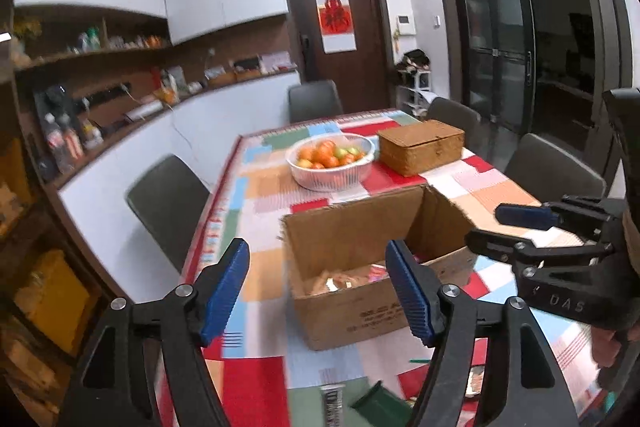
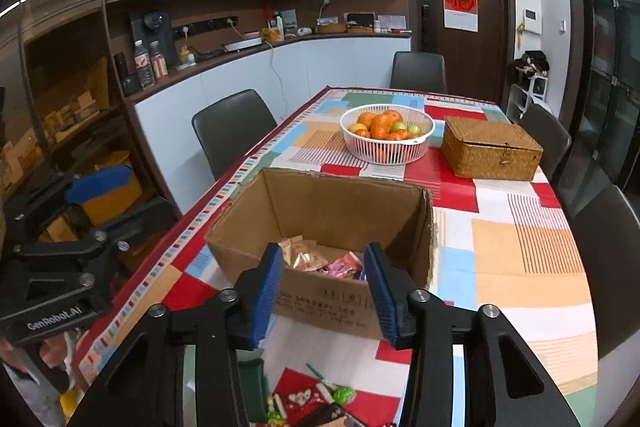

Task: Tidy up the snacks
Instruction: 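Move both tools back over the remaining snacks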

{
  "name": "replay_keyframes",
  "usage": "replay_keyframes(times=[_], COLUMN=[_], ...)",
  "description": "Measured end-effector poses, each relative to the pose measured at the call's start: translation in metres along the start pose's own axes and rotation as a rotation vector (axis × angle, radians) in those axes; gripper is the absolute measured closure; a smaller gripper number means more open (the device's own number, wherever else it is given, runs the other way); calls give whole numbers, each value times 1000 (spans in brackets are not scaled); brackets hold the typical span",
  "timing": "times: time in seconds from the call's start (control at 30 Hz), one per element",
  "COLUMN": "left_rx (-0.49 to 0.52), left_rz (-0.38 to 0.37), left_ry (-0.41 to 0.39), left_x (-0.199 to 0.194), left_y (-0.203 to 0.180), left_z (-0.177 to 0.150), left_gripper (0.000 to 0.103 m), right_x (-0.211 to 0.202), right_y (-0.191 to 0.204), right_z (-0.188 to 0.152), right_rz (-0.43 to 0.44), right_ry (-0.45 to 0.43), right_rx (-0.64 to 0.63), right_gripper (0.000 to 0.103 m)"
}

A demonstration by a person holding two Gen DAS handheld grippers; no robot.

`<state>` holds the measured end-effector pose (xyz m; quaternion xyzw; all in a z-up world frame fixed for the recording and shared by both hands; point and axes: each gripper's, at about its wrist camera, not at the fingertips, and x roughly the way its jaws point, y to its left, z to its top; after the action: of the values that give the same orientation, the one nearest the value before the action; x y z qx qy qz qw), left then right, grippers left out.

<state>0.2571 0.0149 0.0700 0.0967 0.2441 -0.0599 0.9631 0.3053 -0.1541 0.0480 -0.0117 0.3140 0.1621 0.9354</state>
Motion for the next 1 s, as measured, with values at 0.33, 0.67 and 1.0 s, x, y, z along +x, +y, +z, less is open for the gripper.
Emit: replay_keyframes(times=[0.33,0.67,1.0], left_rx=[31,-16,-65], left_rz=[51,57,28], left_ry=[89,288,465], left_x=[-12,7,32], left_y=[-5,-5,-5], left_z=[-49,-114,-165], left_gripper=[30,30,30], right_x=[-11,7,36], right_y=[2,8,15], right_z=[-33,-76,-121], right_rz=[-48,-96,-98], right_ry=[26,136,297], right_rx=[-13,-48,-84], right_gripper=[59,59,59])
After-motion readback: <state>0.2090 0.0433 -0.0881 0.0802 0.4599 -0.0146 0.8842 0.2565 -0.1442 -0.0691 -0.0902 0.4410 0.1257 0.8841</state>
